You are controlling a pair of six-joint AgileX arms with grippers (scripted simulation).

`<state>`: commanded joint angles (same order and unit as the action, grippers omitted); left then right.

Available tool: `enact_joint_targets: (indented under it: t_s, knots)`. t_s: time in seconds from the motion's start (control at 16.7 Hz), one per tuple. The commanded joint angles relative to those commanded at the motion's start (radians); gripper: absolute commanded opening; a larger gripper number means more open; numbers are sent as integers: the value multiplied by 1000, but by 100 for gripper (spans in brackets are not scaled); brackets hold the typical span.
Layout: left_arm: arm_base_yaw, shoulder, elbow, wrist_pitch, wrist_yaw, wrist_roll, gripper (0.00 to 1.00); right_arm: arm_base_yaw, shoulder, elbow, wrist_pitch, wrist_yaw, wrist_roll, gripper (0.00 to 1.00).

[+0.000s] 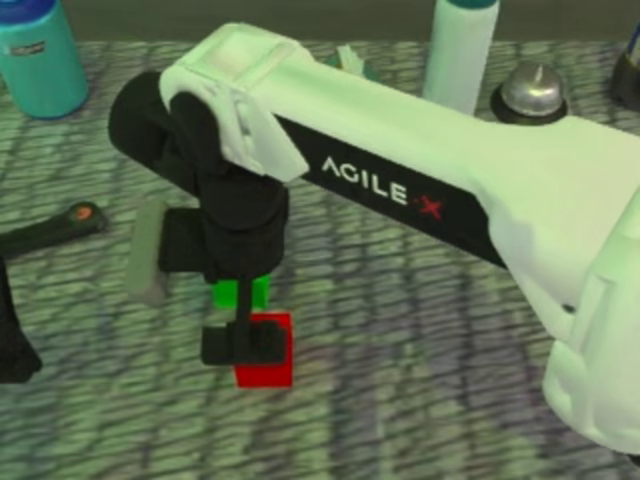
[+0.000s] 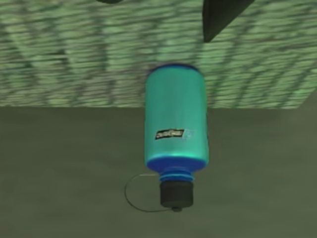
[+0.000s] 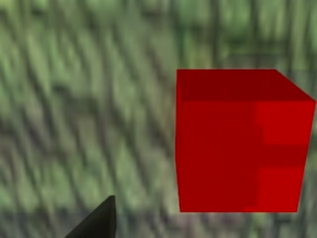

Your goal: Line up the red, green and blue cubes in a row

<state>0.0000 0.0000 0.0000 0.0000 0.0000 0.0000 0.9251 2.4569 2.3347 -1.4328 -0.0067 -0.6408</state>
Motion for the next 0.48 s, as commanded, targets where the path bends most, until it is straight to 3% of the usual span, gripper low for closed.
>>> enact_joint_targets:
  t_s: [0.24, 0.48]
  knots:
    - [-7, 26, 26, -19, 0, -7, 100, -16, -28, -29, 24, -3, 6, 100]
    - [-50, 187, 181, -124, 0, -44, 100, -95, -212, -183, 152, -17, 51, 100]
